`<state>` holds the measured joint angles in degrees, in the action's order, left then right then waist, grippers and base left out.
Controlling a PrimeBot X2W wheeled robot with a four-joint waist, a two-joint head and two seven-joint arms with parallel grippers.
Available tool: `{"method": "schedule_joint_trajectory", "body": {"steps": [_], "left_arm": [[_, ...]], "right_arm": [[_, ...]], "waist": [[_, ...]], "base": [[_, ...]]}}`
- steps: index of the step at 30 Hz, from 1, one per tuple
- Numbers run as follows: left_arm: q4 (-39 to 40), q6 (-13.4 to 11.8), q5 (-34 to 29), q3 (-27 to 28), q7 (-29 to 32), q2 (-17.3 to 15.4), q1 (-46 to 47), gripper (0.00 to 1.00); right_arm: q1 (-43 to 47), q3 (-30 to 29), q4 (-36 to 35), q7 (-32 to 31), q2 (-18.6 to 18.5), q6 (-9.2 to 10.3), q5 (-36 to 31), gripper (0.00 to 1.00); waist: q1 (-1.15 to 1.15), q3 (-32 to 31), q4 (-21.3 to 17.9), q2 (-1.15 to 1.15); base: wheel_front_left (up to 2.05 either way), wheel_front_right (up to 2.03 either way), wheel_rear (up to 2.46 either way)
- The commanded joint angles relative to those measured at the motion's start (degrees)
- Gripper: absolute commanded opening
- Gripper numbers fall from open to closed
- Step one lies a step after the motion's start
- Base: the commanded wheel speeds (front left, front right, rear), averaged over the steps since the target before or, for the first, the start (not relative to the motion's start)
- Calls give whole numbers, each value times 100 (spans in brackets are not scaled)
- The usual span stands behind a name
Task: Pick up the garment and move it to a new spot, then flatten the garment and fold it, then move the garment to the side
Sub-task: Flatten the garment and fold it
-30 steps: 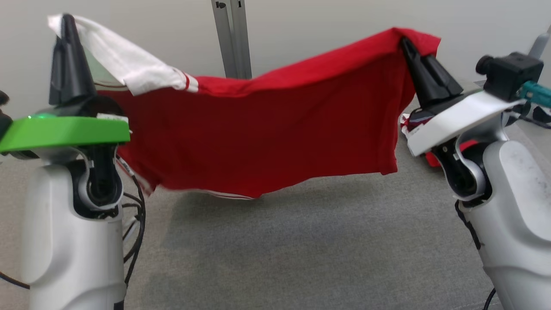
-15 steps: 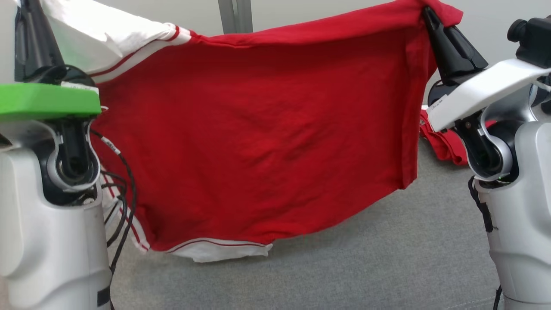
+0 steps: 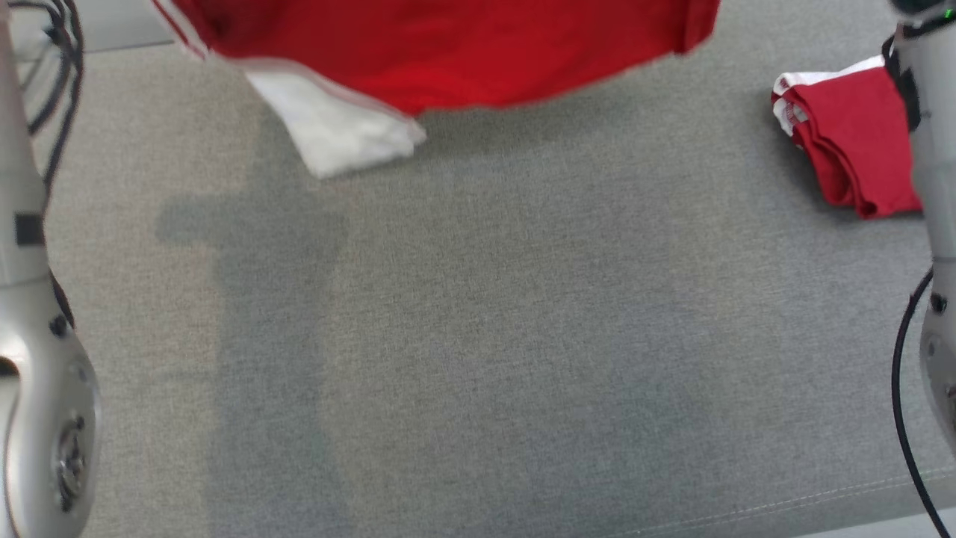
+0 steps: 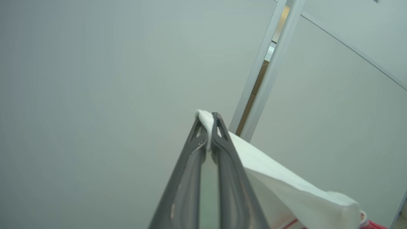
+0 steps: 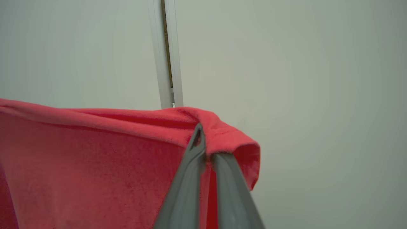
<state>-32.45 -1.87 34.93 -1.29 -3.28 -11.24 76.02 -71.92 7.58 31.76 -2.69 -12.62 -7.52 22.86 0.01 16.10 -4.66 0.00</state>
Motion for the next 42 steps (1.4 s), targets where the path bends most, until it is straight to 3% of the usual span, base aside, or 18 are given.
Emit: {"method": "schedule_joint_trajectory", "body": {"steps": [1, 6, 10, 16, 24, 32, 36, 42], "left_arm": [[-243, 44, -85, 9, -174, -70, 314, 0], [-1244, 256, -258, -81, -884, -84, 1257, 0], [-1725, 482, -232, -18, -1134, 45, 1425, 0], [-1846, 727, -390, 105, -1194, 287, 763, 0], [-1500, 906, -834, 154, -1196, 480, -1066, 0], [-1193, 935, -1026, 1, -1196, 188, -2922, 0], [-1050, 936, -1231, -713, -1195, -166, -3729, 0], [-892, 937, -1046, -1557, -1191, -624, -4649, 0]], "right_arm": [[-285, 55, 260, 220, -6, 6, -74, 0], [-1217, 297, 1293, 1240, -6, 8, -169, 0], [-1428, 278, 1873, 1680, -5, 8, -103, 0], [-868, 359, 2190, 1785, -133, 9, 12, 0], [682, 691, 2261, 1790, -129, 8, 285, 0], [2004, 1697, 2454, 1754, -183, 9, 965, 0], [2406, 2299, 2440, 1574, -229, 8, 1288, 0], [2882, 3175, 2254, 1313, -482, 8, 1742, 0]], "waist": [[-1, 918, 159, 0], [-1, 1092, 267, 0], [-1, 1148, 391, 0], [-1, 1221, 617, 0], [-1, 892, 760, 0], [-1, 105, 717, 0], [-1, -288, 688, 0], [-1, -831, 739, 0]], "base": [[0, 0, 0], [0, 0, 0], [0, 0, 0], [0, 0, 0], [0, 0, 0], [0, 0, 0], [0, 0, 0], [0, 0, 0]]}}
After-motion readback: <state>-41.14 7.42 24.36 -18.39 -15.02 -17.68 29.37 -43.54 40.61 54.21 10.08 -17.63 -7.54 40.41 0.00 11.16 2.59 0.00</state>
